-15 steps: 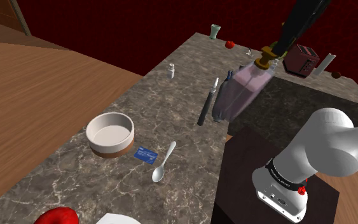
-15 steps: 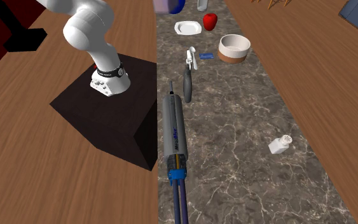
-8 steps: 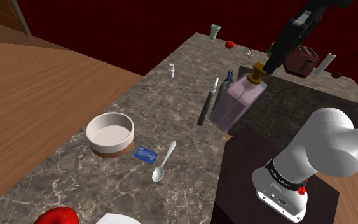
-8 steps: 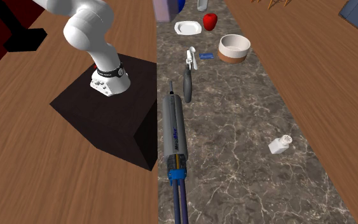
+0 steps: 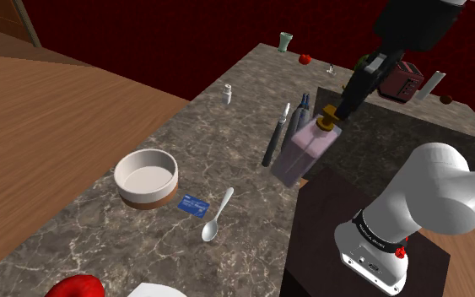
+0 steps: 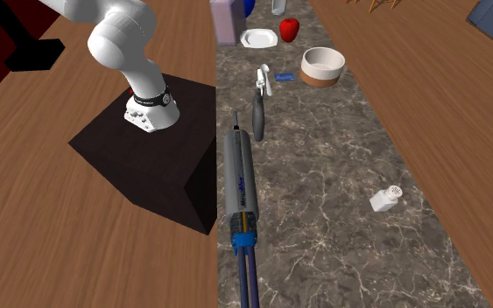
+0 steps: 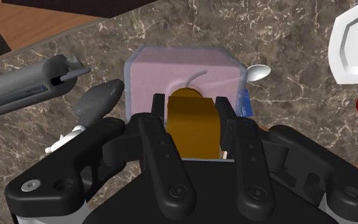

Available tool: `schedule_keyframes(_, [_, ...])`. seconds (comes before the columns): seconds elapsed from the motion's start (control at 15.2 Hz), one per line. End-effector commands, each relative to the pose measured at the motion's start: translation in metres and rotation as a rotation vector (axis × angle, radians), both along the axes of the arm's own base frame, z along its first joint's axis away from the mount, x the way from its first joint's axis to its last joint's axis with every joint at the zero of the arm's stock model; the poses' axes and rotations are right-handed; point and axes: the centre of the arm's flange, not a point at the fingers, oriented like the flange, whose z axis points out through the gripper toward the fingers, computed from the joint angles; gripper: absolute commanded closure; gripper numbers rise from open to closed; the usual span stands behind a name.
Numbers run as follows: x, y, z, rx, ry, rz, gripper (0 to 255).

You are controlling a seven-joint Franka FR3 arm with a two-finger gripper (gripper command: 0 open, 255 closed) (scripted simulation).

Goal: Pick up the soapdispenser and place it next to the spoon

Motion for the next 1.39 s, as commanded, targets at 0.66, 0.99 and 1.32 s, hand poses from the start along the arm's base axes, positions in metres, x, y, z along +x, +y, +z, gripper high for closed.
schedule_keyframes(0.66, [-0.001,-0.001,-0.063,0.0,-0.001,0.0,255])
schedule_keyframes(0.99, [-0.001,-0.001,-0.089,0.0,-0.001,0.0,255])
schedule_keyframes(1.32, [-0.001,-0.001,-0.115,0.0,-0.001,0.0,255])
